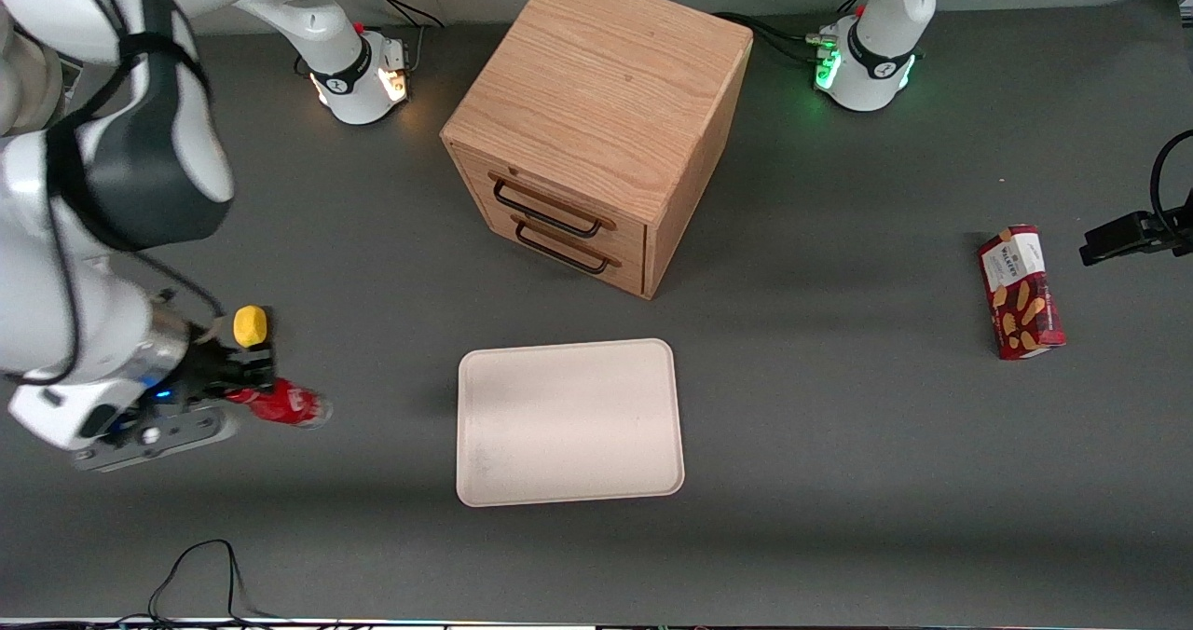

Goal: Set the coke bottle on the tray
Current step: 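Carry the bottle over the cream tray and lower it onto the tray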

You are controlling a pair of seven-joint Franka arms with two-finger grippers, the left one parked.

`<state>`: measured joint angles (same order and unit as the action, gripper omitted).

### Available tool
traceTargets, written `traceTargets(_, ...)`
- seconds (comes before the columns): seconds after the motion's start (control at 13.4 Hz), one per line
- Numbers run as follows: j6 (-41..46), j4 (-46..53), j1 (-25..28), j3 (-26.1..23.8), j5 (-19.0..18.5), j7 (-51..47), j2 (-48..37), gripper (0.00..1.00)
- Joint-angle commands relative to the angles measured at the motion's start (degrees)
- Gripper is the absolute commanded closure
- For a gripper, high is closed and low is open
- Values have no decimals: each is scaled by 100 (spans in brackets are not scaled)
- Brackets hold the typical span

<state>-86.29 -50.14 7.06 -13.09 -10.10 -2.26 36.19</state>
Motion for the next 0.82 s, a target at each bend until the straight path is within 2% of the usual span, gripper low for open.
traceTargets(0.0,-124,241,24,-518,-221,-547,300,100)
traceTargets(0.15,-475,233,41,-835,-221,-600,545,100)
traceTargets(0.52,-1284,145,471,-880,-431,-872,1099,100)
traceTargets(0.6,-1451,145,542,-880,-510,-986,1266,100)
traceTargets(0.75,-1750,127,656,-906,-991,-1057,1556,100)
